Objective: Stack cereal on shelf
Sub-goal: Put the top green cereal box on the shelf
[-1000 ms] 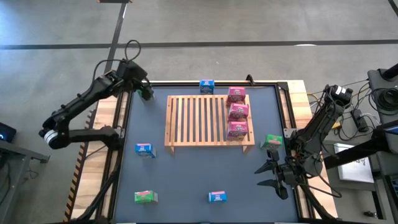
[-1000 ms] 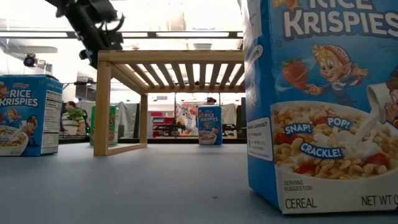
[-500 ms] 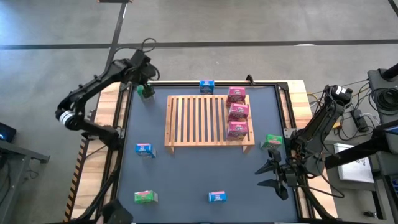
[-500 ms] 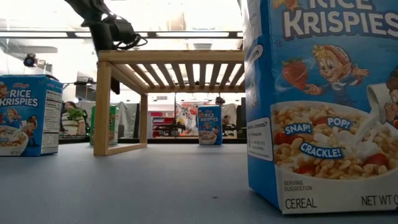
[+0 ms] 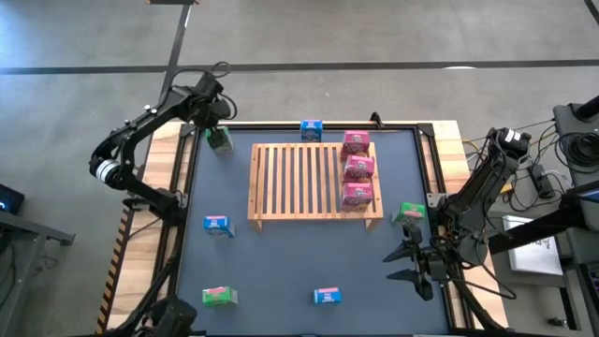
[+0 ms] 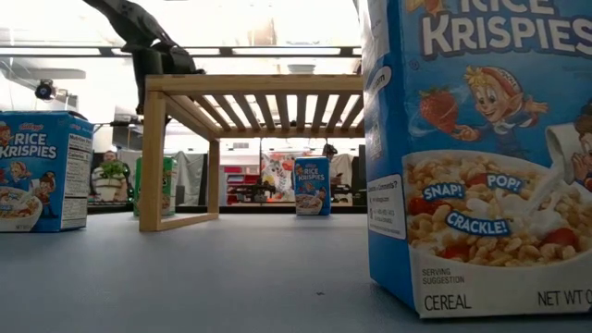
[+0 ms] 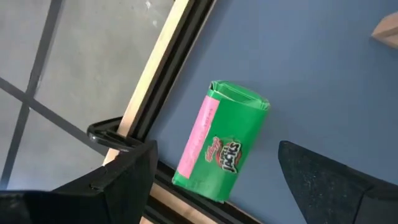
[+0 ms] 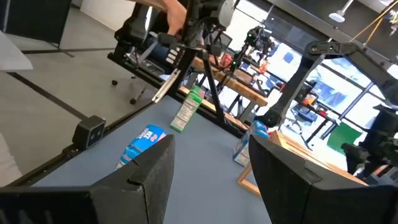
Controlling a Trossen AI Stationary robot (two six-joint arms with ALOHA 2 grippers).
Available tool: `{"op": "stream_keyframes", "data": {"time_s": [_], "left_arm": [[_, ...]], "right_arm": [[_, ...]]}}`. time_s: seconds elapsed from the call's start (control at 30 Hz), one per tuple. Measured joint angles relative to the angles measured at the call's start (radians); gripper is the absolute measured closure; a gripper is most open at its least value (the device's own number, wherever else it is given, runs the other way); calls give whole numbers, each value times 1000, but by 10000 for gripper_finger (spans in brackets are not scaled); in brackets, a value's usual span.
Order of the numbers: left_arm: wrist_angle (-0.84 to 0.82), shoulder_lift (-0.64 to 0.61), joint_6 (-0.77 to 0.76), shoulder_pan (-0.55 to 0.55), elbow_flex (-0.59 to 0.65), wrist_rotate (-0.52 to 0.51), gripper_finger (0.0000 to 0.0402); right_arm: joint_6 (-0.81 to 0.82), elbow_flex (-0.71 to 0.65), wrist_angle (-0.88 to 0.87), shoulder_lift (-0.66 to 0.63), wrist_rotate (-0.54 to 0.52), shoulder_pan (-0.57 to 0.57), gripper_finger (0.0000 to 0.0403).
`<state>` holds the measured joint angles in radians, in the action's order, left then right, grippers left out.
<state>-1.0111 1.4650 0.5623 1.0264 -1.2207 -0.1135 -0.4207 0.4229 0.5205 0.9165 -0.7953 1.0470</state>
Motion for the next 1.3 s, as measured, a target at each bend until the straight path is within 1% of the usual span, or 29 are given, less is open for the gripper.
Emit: {"op": "stream_keyframes", "data": {"time_s": [0.13,0.3,0.53,0.63,0.77,1.1,1.3], "left_arm": [[56,-5,12,1,47,-3,86],[104,-8,4,7,83,-35,86],[162,-8,-26,10,119,-34,87],[173,-2,-40,11,136,-33,94],[173,14,-48,11,145,-33,118],[173,18,-59,11,140,-31,203],[171,12,-79,11,136,-25,237]], "right_arm": [[-4,0,0,0,-27,0,209],[1,0,0,0,-28,0,209],[2,0,0,0,-28,0,209],[2,0,0,0,-28,0,209],[2,0,1,0,-28,0,209],[2,0,1,0,-28,0,209],[2,0,1,0,-28,0,209]]}}
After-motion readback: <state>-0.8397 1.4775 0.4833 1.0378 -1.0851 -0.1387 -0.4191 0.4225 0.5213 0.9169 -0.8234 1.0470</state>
